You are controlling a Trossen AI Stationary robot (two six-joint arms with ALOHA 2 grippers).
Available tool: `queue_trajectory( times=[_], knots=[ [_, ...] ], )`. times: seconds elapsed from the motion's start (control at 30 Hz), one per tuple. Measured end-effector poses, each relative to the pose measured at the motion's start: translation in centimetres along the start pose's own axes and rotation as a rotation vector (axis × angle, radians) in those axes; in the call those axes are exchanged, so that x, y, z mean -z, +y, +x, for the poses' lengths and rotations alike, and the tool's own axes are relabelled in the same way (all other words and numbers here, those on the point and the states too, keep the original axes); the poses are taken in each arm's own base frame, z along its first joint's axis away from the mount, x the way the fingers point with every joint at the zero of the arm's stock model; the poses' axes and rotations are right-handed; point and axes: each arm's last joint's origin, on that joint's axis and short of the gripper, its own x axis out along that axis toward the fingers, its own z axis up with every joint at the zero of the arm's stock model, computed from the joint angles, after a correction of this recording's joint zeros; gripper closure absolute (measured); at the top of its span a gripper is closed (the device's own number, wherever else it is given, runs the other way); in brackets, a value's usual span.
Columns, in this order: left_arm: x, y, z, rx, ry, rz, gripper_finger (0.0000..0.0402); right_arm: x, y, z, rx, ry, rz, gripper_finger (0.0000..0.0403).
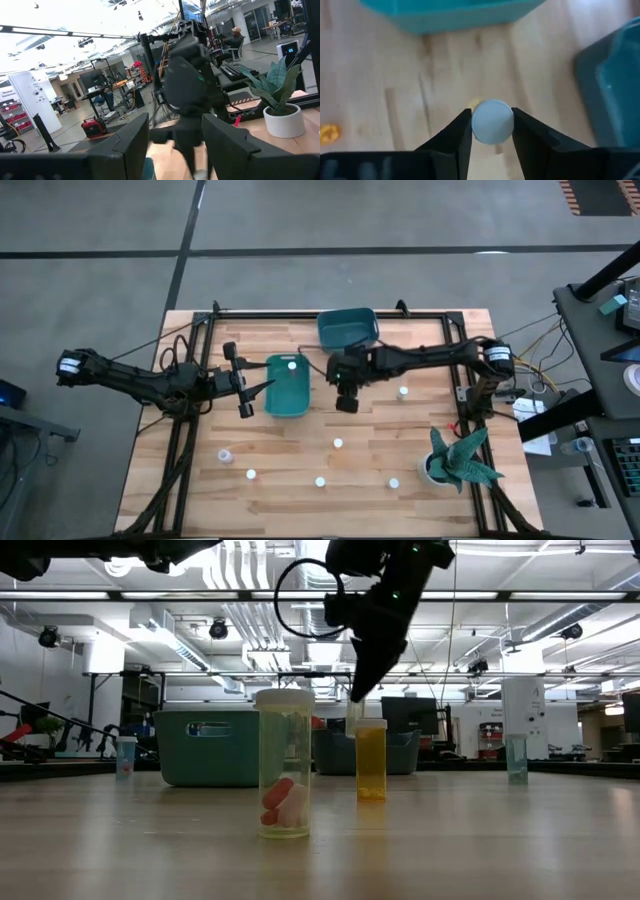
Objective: Pick and place medicine bottles into bin by pill shape (circle, oval)
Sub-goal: Put the top yellow tablet pill bottle into the blue bin
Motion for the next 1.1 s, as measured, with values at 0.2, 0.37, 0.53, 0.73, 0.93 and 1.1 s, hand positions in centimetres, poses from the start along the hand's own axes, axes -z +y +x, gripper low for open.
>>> queue_trajectory(
  times=[0.2, 0.37, 0.53, 0.73, 0.93, 1.1],
  knots=[
    [0.0, 0.0, 0.0, 0.0, -0.002, -0.001, 0.0233, -1.8, -4.5, -1.6, 0.051, -0.052, 0.105, 0.0288],
    [0.0, 0.0, 0.0, -0.001, -0.002, -0.001, 0.0233, -1.4, -9.2, -1.8, 0.109, -0.052, 0.215, 0.0286],
    [0.0, 0.0, 0.0, -0.001, -0.002, 0.001, 0.0233, -0.5, -13.3, -1.8, 0.164, -0.049, 0.321, 0.0287],
    [0.0, 0.0, 0.0, 0.0, -0.002, 0.002, 0.0233, 0.5, -17.0, -1.9, 0.217, -0.081, 0.438, 0.0286],
    [0.0, 0.0, 0.0, -0.001, -0.002, 0.002, 0.0233, 1.0, -18.5, -1.8, 0.238, -0.106, 0.479, 0.0288],
    [0.0, 0.0, 0.0, 0.0, -0.001, 0.003, 0.0233, 1.1, -18.9, -1.5, 0.246, -0.122, 0.488, 0.0286]
  ],
)
